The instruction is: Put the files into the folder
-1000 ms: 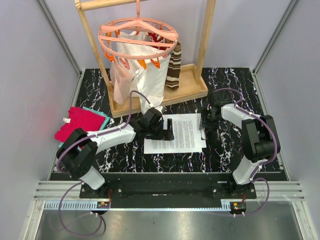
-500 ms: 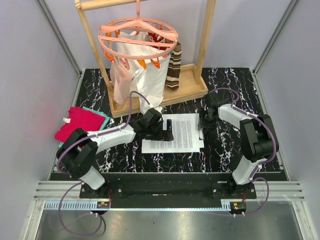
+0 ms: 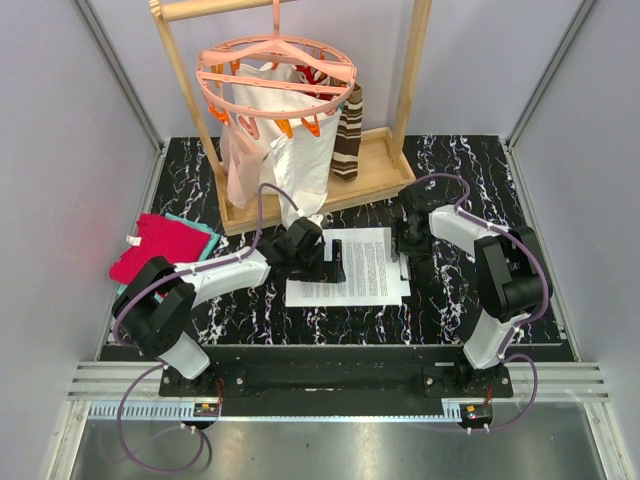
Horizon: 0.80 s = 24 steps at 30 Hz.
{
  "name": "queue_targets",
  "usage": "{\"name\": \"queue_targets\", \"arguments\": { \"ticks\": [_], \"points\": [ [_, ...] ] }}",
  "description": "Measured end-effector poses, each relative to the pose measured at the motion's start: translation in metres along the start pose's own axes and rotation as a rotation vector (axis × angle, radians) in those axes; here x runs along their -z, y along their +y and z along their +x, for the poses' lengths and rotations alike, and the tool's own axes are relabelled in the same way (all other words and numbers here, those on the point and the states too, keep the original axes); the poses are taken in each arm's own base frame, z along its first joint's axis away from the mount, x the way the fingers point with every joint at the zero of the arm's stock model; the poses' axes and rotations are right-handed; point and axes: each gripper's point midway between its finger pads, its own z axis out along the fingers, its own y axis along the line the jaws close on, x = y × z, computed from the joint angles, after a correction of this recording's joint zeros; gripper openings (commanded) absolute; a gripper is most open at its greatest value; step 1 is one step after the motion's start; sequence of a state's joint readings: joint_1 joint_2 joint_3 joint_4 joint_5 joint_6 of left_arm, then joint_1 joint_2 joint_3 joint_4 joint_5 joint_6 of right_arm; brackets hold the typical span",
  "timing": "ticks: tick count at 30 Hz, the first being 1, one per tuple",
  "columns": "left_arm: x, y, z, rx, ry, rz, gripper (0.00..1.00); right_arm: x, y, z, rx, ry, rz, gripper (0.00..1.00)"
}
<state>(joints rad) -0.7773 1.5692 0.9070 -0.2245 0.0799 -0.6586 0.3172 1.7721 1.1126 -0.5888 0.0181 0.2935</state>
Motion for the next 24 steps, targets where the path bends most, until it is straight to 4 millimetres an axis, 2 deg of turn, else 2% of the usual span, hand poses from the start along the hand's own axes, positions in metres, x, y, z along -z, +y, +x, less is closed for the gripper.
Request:
{"name": "queue_targets", "arguments": {
  "ticks": [7,12,21,24],
  "points": [
    [0.002,-0.001,-0.003,0.003,-0.013,0.008,0.99,0.008,0.001,0.004,0.018,0.017,0.018,0.69],
    [0.001,0.000,-0.001,0.003,-0.010,0.009,0.99,0.017,0.011,-0.005,0.033,-0.012,0.000,0.65],
    [0.003,0.000,-0.003,0.005,-0.015,0.010,0.99,0.017,0.011,-0.006,0.033,-0.015,-0.002,0.63],
    [0.005,0.000,-0.005,0.007,-0.023,0.014,0.99,0.016,0.011,-0.004,0.033,-0.012,0.000,0.65]
  ]
}}
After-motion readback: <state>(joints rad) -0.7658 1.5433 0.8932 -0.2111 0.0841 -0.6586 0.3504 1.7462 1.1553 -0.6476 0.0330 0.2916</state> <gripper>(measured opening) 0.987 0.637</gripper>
